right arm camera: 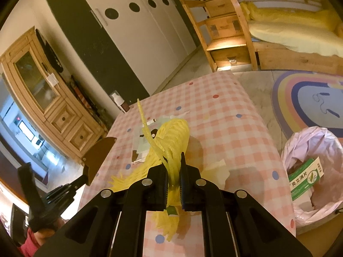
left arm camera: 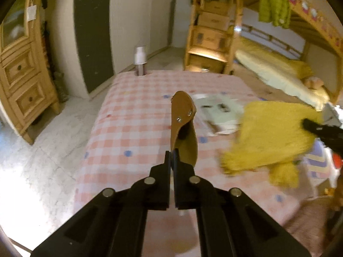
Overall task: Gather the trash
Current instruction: 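Carry the cardboard and mesh net over the pink bin and open both tools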
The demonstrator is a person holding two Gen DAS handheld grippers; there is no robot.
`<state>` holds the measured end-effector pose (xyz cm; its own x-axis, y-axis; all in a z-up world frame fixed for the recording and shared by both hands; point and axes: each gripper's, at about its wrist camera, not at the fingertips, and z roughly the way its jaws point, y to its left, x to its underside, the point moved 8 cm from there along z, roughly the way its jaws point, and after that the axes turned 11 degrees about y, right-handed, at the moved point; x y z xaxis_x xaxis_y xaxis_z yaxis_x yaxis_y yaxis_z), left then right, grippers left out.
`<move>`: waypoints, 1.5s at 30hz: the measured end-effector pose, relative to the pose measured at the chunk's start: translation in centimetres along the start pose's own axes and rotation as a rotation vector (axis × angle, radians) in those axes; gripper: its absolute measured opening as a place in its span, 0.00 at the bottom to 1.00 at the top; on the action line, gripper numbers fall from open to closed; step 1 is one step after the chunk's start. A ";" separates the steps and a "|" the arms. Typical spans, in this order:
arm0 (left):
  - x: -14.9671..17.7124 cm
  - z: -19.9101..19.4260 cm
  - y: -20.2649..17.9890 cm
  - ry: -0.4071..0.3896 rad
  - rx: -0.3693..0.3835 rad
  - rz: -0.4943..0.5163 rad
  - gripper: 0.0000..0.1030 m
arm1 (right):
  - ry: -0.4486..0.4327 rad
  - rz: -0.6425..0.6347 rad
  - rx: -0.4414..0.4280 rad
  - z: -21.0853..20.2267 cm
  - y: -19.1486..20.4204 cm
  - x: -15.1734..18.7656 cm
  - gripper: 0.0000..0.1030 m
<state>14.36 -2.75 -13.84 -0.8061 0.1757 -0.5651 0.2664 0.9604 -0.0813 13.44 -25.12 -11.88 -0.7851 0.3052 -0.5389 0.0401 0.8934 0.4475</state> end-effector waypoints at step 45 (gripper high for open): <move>-0.9 9.4 -39.3 0.202 0.415 0.540 0.02 | -0.116 0.325 0.551 -10.8 -27.3 1.1 0.13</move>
<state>9.54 -42.72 -17.86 -0.5763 0.6792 -0.4544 0.8031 0.5736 -0.1613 4.75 -52.75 -16.98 -0.6090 0.5943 -0.5252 0.5999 0.7784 0.1853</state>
